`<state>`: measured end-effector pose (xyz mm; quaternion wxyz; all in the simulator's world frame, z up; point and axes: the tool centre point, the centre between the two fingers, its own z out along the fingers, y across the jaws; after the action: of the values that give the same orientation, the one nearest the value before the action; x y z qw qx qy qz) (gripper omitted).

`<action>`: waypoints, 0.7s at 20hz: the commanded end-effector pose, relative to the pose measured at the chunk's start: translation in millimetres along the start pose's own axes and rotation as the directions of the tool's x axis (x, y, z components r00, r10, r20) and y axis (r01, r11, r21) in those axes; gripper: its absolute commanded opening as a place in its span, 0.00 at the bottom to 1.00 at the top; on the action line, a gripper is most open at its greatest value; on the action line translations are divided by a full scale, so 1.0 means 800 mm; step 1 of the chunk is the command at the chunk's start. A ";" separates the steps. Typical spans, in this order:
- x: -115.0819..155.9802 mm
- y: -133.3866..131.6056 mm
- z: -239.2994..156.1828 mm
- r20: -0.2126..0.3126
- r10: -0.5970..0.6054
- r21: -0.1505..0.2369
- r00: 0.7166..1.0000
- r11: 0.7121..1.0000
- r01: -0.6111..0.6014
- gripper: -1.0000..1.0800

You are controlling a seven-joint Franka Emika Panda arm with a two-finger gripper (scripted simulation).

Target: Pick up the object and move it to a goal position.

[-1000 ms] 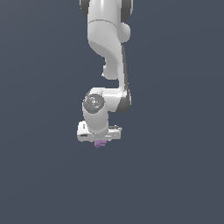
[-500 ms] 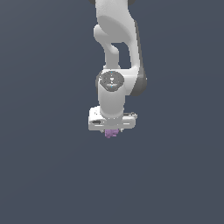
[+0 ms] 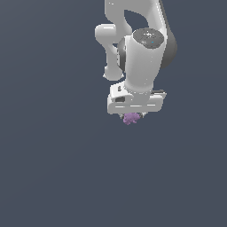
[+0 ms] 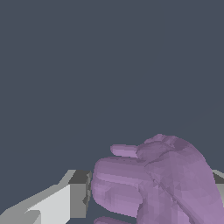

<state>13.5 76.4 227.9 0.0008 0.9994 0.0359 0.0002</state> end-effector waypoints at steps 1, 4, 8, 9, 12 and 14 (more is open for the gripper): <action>-0.006 -0.024 -0.031 0.001 0.000 0.000 1.000 1.000 0.000 0.00; -0.011 -0.053 -0.067 0.001 0.000 0.000 1.000 1.000 0.000 0.00; -0.016 -0.086 -0.109 0.001 0.000 0.000 1.000 1.000 0.000 0.00; -0.017 -0.093 -0.118 0.000 0.001 0.000 1.000 1.000 -0.001 0.00; -0.019 -0.110 -0.139 0.000 0.001 0.000 1.000 1.000 -0.001 0.00; -0.019 -0.118 -0.150 0.000 0.001 0.001 1.000 1.000 -0.001 0.00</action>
<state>-7.7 164.5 340.8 0.0002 0.9993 0.0363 0.0008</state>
